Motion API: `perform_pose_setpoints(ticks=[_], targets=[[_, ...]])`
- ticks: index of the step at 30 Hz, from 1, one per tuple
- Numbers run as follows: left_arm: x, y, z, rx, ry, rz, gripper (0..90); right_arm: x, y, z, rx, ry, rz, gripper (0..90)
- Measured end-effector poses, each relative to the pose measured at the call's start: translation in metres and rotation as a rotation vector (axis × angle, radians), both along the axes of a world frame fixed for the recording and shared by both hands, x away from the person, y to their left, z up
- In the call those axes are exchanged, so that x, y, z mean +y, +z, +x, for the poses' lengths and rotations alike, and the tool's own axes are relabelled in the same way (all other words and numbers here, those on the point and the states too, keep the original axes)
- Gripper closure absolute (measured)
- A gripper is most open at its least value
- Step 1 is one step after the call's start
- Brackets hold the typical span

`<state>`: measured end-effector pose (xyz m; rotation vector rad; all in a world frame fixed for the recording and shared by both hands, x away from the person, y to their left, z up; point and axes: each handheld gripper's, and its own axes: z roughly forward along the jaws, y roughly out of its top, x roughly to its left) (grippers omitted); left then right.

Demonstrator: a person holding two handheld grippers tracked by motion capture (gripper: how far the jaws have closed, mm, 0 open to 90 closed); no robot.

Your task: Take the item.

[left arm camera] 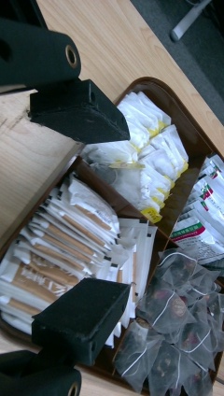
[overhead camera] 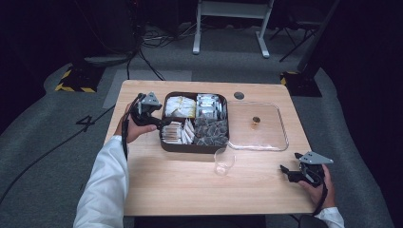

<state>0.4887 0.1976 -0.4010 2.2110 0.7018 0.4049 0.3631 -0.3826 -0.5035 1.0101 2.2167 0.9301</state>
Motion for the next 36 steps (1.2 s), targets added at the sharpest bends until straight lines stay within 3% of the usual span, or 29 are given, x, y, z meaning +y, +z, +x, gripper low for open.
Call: perform_pose_setpoints(ticks=[10, 19, 36], targets=[[-0.020, -0.004, 0.024, 0.003, -0.004, 0.021, 24.8, 0.000, 0.000, 0.000, -0.004, -0.001, -0.003, 17.5], [-0.038, -0.014, 0.050, 0.049, -0.001, 0.056, 24.5, 0.001, 0.000, -0.001, -0.007, 0.000, -0.005, 17.6], [-0.044, -0.037, 0.074, 0.107, 0.071, 0.108, 31.9, 0.001, 0.000, -0.001, -0.009, 0.001, -0.006, 17.6]])
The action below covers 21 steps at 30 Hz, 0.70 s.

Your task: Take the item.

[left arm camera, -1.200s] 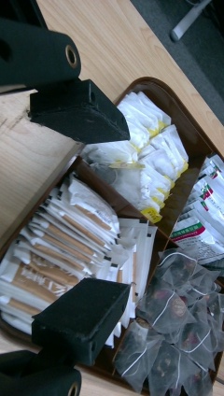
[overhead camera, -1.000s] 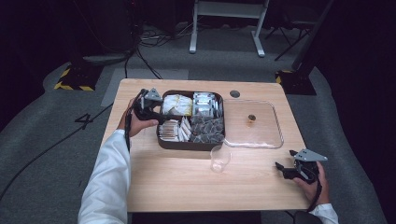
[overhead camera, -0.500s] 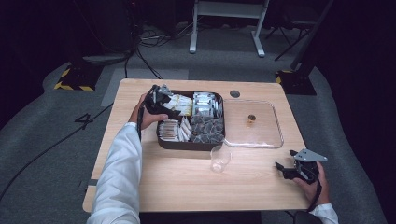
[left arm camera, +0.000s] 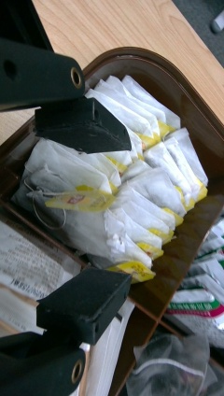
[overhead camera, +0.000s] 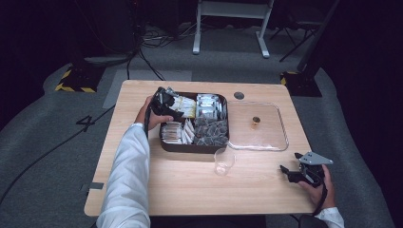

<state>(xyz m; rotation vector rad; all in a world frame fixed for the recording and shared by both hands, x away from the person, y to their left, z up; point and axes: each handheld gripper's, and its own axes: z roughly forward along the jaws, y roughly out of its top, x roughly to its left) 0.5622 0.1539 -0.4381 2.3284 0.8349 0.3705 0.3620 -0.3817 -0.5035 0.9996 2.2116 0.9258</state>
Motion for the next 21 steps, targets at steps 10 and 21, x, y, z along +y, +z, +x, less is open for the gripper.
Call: perform_pose_setpoints(ticks=[10, 21], targets=[[0.001, -0.007, 0.002, 0.015, 0.007, 0.015, 56.0, 0.000, 0.000, 0.000, 0.001, 0.000, 0.001, 17.6], [-0.004, -0.011, -0.003, -0.018, -0.028, 0.038, 85.9, 0.000, 0.000, 0.000, 0.001, 0.001, 0.000, 17.6]])
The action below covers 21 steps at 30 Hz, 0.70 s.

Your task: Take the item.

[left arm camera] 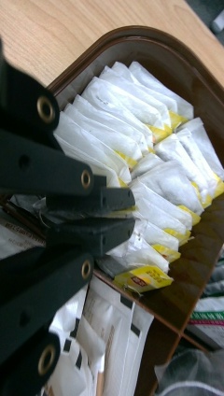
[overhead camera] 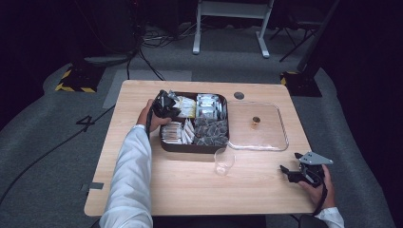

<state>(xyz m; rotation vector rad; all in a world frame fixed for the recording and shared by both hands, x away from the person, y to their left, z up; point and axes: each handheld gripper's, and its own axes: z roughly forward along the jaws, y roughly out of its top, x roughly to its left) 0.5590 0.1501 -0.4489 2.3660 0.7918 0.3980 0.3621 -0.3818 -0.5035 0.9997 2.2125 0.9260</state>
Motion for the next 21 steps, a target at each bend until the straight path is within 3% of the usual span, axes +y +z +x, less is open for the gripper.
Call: perform_pose_setpoints(ticks=[2, 4, 7, 10, 21], targets=[[0.001, 0.002, -0.002, -0.016, 0.009, -0.002, 87.4, 0.000, 0.000, 0.000, 0.000, 0.000, 0.000, 17.6], [0.005, 0.008, -0.005, -0.034, 0.012, -0.032, 88.1, 0.000, 0.000, 0.000, 0.000, 0.000, 0.000, 17.5], [0.009, 0.013, -0.008, -0.061, 0.019, -0.030, 88.7, 0.000, 0.000, 0.000, -0.001, 0.000, 0.000, 17.5], [0.014, 0.019, -0.012, -0.077, 0.023, -0.071, 88.7, 0.000, 0.000, 0.000, 0.002, 0.000, 0.001, 17.5], [0.023, 0.037, -0.030, -0.150, 0.034, -0.112, 88.7, 0.000, 0.000, 0.000, 0.003, 0.000, 0.002, 17.5]])
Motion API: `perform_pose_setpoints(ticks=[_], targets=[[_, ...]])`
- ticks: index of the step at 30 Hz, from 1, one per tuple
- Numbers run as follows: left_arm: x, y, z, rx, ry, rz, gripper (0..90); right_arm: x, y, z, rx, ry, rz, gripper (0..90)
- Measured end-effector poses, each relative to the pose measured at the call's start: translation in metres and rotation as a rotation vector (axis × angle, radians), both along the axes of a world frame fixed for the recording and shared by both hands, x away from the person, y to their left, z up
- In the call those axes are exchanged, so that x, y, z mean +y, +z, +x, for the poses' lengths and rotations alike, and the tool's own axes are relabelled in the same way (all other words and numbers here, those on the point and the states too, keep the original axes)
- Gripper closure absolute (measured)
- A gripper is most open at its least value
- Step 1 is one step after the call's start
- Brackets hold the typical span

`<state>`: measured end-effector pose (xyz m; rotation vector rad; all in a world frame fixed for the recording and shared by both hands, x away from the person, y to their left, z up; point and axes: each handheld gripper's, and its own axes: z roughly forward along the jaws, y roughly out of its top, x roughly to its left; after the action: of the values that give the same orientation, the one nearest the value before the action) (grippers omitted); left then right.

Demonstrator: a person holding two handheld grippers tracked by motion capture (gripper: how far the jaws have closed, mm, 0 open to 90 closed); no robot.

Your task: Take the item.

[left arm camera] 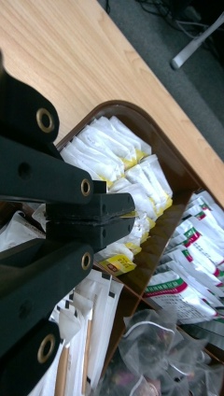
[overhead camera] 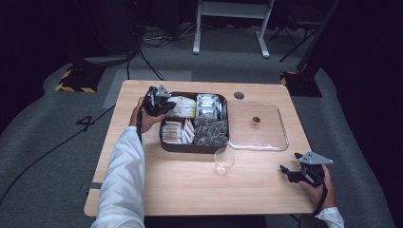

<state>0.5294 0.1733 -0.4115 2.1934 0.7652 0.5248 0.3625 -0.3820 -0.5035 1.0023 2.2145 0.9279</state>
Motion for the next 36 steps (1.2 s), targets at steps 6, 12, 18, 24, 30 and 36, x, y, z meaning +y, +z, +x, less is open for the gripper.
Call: perform_pose_setpoints(ticks=[6, 12, 18, 24, 30, 36], targets=[[0.004, 0.014, -0.011, -0.029, -0.004, -0.035, 88.8, 0.000, 0.000, 0.000, 0.001, -0.001, 0.000, 17.5], [0.003, 0.023, -0.023, -0.057, -0.023, -0.052, 88.8, 0.000, 0.000, 0.000, -0.001, 0.000, -0.001, 17.5], [0.000, 0.031, -0.035, -0.077, -0.033, -0.064, 88.8, 0.000, 0.000, 0.000, 0.001, -0.001, 0.000, 17.5], [-0.009, 0.039, -0.052, -0.102, -0.078, -0.074, 88.8, 0.000, 0.000, 0.000, 0.002, -0.001, 0.001, 17.5], [-0.012, 0.043, -0.065, -0.105, -0.106, -0.116, 88.8, 0.000, 0.000, 0.000, 0.003, -0.001, 0.003, 17.5], [-0.017, 0.050, -0.082, -0.109, -0.139, -0.135, 88.8, 0.000, 0.000, 0.001, 0.006, 0.000, 0.004, 17.5]])
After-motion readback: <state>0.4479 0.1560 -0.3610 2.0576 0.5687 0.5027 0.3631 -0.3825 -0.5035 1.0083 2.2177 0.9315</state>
